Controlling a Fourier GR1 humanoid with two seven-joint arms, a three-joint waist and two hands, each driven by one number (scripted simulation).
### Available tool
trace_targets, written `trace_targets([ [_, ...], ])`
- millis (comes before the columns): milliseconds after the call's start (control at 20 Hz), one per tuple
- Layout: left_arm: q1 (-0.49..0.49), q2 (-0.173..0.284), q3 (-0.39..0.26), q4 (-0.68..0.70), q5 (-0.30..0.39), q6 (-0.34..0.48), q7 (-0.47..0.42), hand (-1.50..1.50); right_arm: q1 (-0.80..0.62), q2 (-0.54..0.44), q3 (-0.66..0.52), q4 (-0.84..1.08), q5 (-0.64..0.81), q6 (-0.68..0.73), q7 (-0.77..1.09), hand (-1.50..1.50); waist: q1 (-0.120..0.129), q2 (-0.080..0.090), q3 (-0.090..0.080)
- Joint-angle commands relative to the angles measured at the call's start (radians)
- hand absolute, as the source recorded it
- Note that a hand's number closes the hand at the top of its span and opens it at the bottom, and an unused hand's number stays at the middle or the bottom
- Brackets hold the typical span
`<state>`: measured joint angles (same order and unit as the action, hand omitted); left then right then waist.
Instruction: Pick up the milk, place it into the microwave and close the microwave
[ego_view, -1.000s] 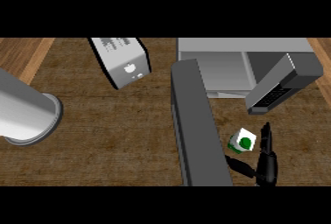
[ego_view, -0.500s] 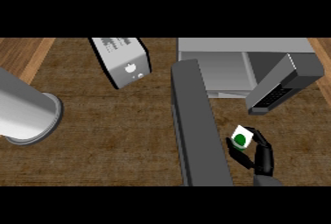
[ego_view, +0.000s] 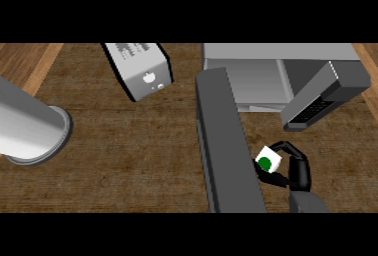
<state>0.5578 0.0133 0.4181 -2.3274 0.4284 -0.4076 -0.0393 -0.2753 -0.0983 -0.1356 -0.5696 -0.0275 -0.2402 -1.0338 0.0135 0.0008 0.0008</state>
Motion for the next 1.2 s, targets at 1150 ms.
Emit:
trace_targets([
  [1150,-0.041,0.025,0.138,0.036,0.102,-0.049,0.054,-1.50,-0.244,-0.021,0.130,-0.254,0.068,0.217,0.326,1.50,-0.003,-0.002,-0.001],
])
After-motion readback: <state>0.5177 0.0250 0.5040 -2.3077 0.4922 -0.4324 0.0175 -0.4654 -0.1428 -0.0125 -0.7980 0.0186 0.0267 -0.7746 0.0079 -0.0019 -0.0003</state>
